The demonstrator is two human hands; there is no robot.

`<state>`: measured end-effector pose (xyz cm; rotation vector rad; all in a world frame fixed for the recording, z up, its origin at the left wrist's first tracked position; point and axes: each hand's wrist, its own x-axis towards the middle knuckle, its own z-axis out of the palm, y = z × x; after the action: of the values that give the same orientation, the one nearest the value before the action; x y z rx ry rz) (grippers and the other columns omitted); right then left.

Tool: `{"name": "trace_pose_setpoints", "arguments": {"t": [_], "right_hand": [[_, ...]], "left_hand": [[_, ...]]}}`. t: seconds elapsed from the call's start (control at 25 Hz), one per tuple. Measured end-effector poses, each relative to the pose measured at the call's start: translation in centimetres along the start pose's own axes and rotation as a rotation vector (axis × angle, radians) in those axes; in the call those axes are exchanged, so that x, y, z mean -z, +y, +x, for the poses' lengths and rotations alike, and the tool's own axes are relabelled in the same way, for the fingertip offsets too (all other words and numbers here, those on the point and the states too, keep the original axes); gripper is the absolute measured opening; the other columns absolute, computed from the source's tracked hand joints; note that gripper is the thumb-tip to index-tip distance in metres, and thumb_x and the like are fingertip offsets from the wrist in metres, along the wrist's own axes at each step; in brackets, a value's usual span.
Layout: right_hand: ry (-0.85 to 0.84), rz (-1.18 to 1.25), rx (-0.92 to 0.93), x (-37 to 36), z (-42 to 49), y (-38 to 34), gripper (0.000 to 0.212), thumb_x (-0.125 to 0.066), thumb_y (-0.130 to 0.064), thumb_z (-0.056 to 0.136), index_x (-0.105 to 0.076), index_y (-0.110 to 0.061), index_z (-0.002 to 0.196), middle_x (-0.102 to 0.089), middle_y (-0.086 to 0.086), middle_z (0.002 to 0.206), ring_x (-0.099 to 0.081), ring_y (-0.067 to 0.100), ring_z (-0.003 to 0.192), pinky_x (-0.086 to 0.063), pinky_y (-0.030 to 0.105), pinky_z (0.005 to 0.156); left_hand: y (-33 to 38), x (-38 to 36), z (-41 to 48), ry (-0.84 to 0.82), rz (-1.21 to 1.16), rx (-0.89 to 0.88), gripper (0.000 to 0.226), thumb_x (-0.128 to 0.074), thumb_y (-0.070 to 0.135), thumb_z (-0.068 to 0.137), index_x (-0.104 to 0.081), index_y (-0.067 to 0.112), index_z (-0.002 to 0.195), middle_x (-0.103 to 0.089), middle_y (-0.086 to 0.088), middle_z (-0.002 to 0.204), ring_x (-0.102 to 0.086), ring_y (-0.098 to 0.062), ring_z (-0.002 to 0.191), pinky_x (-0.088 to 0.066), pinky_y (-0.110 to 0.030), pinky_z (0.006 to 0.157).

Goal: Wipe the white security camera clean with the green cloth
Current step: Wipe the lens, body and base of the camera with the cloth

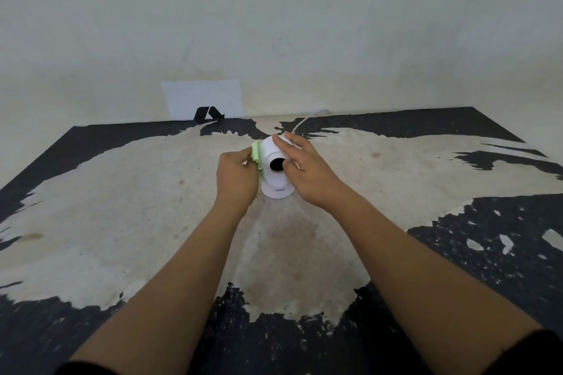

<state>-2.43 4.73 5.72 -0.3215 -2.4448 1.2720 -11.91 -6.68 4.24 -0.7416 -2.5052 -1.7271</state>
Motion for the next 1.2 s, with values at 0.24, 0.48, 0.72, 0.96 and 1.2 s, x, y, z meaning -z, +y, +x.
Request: {"name": "trace_pose_setpoints", "arguments": {"t": [0.24, 0.48, 0.72, 0.96, 1.2], "right_hand": [[-0.015, -0.008, -0.014, 0.3, 0.1, -0.1, 0.057, -0.034, -0.001, 0.091, -0.039, -0.031, 0.139, -0.022, -0.004, 0.154, -0.023, 0.004, 0.134, -0.018, 0.011, 0.099], [0.002, 0.057, -0.028, 0.7, 0.2, 0.2, 0.060, -0.038, -0.008, 0.092, -0.027, -0.033, 0.145, -0.029, -0.002, 0.153, -0.033, 0.012, 0.135, -0.029, 0.031, 0.112], [0.092, 0.103, -0.066, 0.1, 0.2, 0.0, 0.052, -0.038, -0.021, 0.098, -0.022, -0.031, 0.146, -0.035, -0.009, 0.151, -0.039, 0.012, 0.133, -0.029, 0.023, 0.103], [0.110, 0.115, -0.043, 0.1, 0.0, 0.0, 0.046, -0.037, -0.008, 0.095, -0.045, -0.025, 0.137, -0.038, -0.005, 0.150, -0.032, 0.008, 0.138, -0.023, 0.021, 0.112], [0.123, 0.140, -0.053, 0.0, 0.1, 0.0, 0.050, -0.038, -0.003, 0.091, -0.046, -0.024, 0.136, -0.040, -0.006, 0.149, -0.033, 0.007, 0.136, -0.023, 0.019, 0.110]], "left_hand": [[-0.7, -0.3, 0.4, -0.046, 0.098, 0.153, 0.026, -0.045, 0.004, 0.085, -0.062, 0.013, 0.102, -0.065, -0.007, 0.098, -0.058, -0.029, 0.089, -0.051, -0.040, 0.081], [3.7, 1.1, 3.7, -0.210, -0.160, 0.085, 0.023, -0.048, 0.014, 0.088, -0.070, 0.022, 0.084, -0.068, -0.002, 0.098, -0.064, -0.028, 0.097, -0.054, -0.044, 0.090], [2.8, 1.2, 2.7, -0.230, -0.002, -0.065, 0.031, -0.044, 0.017, 0.091, -0.070, 0.018, 0.110, -0.070, 0.001, 0.108, -0.063, -0.017, 0.098, -0.050, -0.035, 0.090], [-1.8, -0.3, -2.6, -0.022, -0.075, 0.160, 0.005, -0.060, 0.015, 0.084, -0.058, 0.018, 0.081, -0.065, -0.006, 0.078, -0.064, -0.026, 0.074, -0.054, -0.031, 0.066], [-0.9, -2.0, -4.5, -0.008, 0.022, 0.119, 0.012, -0.067, 0.016, 0.080, -0.060, 0.010, 0.073, -0.059, 0.001, 0.065, -0.054, -0.013, 0.062, -0.038, -0.011, 0.051]]}}
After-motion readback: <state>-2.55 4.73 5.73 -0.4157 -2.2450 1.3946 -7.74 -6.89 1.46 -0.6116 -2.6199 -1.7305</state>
